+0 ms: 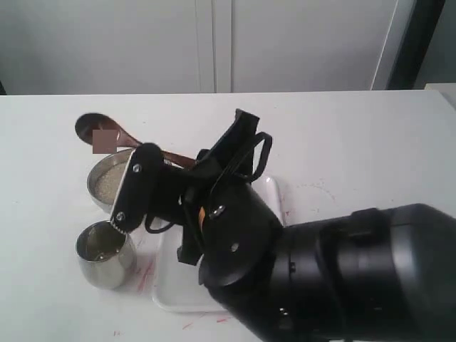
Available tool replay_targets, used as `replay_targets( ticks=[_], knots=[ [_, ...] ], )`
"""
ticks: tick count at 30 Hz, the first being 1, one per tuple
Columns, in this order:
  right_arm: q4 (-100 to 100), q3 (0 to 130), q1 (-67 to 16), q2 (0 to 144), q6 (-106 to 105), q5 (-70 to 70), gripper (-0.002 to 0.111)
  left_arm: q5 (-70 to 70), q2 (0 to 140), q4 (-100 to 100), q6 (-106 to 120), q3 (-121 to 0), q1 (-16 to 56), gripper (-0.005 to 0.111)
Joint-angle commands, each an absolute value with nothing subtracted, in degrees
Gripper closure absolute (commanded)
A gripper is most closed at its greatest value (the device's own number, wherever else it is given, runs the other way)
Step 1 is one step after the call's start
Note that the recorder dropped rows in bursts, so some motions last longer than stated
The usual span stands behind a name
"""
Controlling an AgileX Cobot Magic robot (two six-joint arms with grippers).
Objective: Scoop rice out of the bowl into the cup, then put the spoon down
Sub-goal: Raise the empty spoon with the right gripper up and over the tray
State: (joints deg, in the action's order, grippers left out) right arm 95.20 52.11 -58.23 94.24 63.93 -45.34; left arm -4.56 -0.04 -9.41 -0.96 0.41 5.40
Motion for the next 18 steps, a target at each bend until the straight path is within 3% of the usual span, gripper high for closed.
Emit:
replay_targets(
  ticks=[1, 6, 18],
  knots=[
    [91.74, 51.98, -58.17, 88.38, 68.13, -42.75, 0.108, -4.38, 0.0, -9.78, -1.06, 0.0, 5.3, 0.092],
    [80.54, 53.89, -57.81, 82.26, 63.34, -42.49, 0.108, -4.38, 0.0, -9.78, -1.06, 0.0, 5.3, 0.092],
    [41.75, 67.11, -53.84, 75.02, 26.85, -49.31, 0.108, -4.38, 0.0, -9.78, -1.06, 0.0, 5.3, 0.092]
  ],
)
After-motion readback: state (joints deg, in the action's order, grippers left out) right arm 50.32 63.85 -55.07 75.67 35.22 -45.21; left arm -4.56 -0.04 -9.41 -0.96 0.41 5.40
